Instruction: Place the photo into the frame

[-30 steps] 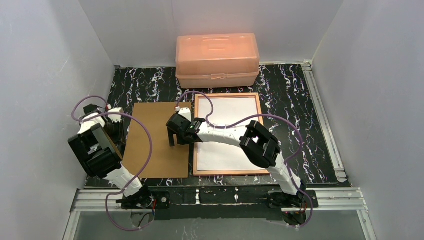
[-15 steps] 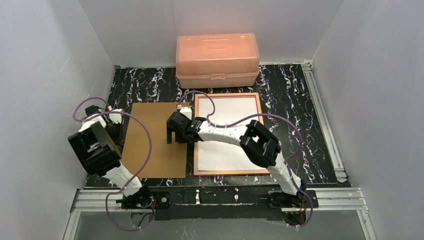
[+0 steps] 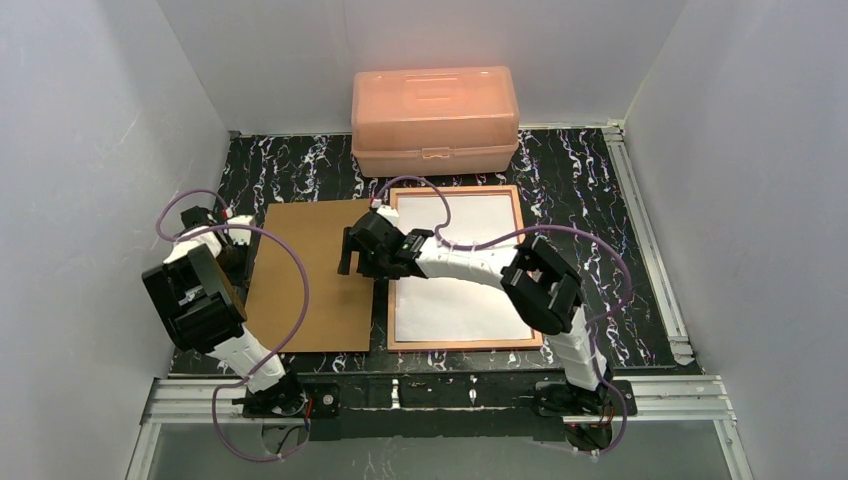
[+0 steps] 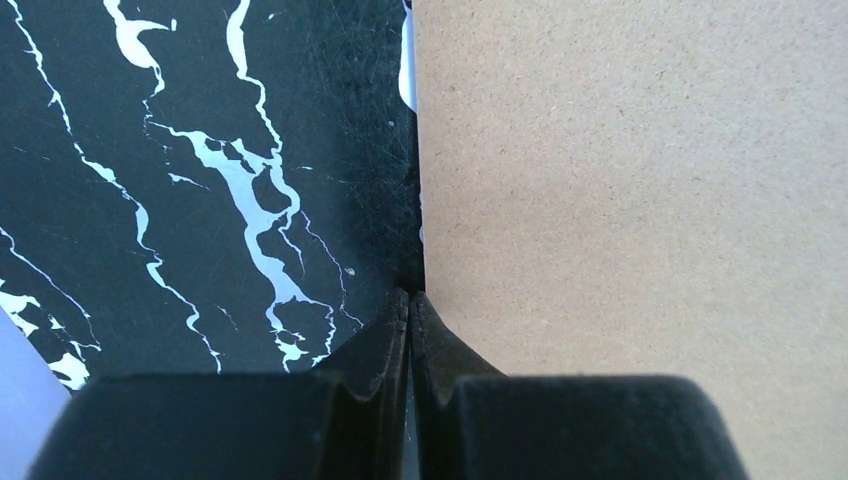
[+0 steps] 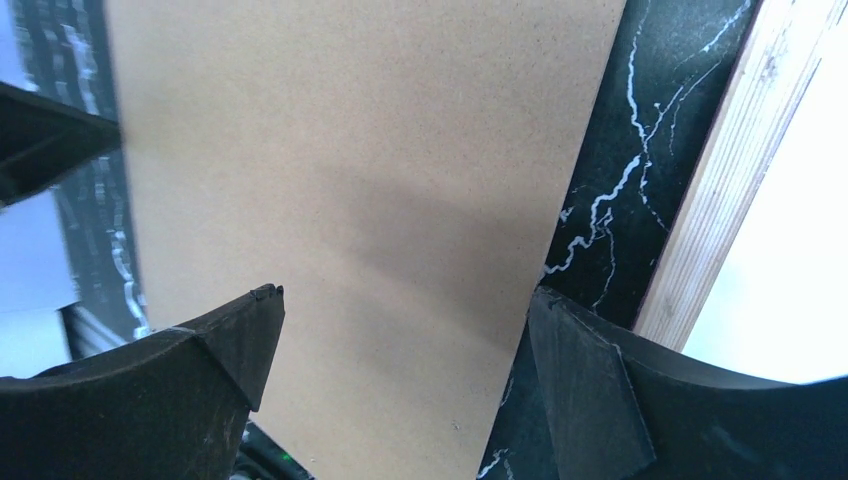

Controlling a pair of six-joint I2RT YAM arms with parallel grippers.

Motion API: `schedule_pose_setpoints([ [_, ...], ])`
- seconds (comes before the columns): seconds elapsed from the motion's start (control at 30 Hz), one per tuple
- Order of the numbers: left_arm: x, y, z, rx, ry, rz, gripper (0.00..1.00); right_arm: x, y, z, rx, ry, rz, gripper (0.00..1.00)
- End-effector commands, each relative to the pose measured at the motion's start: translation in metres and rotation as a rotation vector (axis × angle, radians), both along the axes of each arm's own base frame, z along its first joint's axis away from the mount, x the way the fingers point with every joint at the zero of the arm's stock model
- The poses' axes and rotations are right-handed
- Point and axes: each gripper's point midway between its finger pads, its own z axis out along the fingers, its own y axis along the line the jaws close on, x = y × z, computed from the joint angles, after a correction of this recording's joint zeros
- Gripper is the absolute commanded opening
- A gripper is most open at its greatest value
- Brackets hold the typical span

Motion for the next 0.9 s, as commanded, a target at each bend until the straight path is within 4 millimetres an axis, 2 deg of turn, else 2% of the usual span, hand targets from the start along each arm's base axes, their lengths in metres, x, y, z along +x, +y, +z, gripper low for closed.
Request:
schedule_pose_setpoints([
  [0.0, -0.029, -0.049, -0.024, -0.158, 0.097, -0.062, 0.0, -0.008, 0.042, 0.128, 0.382, -0.084, 0.054, 0.99],
  [0.07, -0.03, -0.05, -0.025, -0.154, 0.099, -0.07, 0.0, -0.013, 0.04, 0.138, 0.425, -0.078, 0.053, 0.99],
  [0.2, -0.031, -0.057, -0.024, -0.164, 0.097, -0.086, 0.0, -0.019, 0.026, 0.136, 0.428, -0.058, 0.03, 0.99],
  [0.37, -0.028, -0.078, -0.018, -0.181, 0.091, -0.129, 0.0, -0.021, 0.005, 0.135, 0.425, -0.064, -0.016, 0.99],
  [0.6, -0.031, -0.094, -0.021, -0.173, 0.119, -0.187, 0.0, -0.017, -0.021, 0.128, 0.426, -0.054, -0.068, 0.99],
  [0.87, -0.03, -0.112, -0.021, -0.134, 0.146, -0.299, 0.0, -0.012, -0.067, 0.11, 0.425, -0.037, -0.156, 0.98],
])
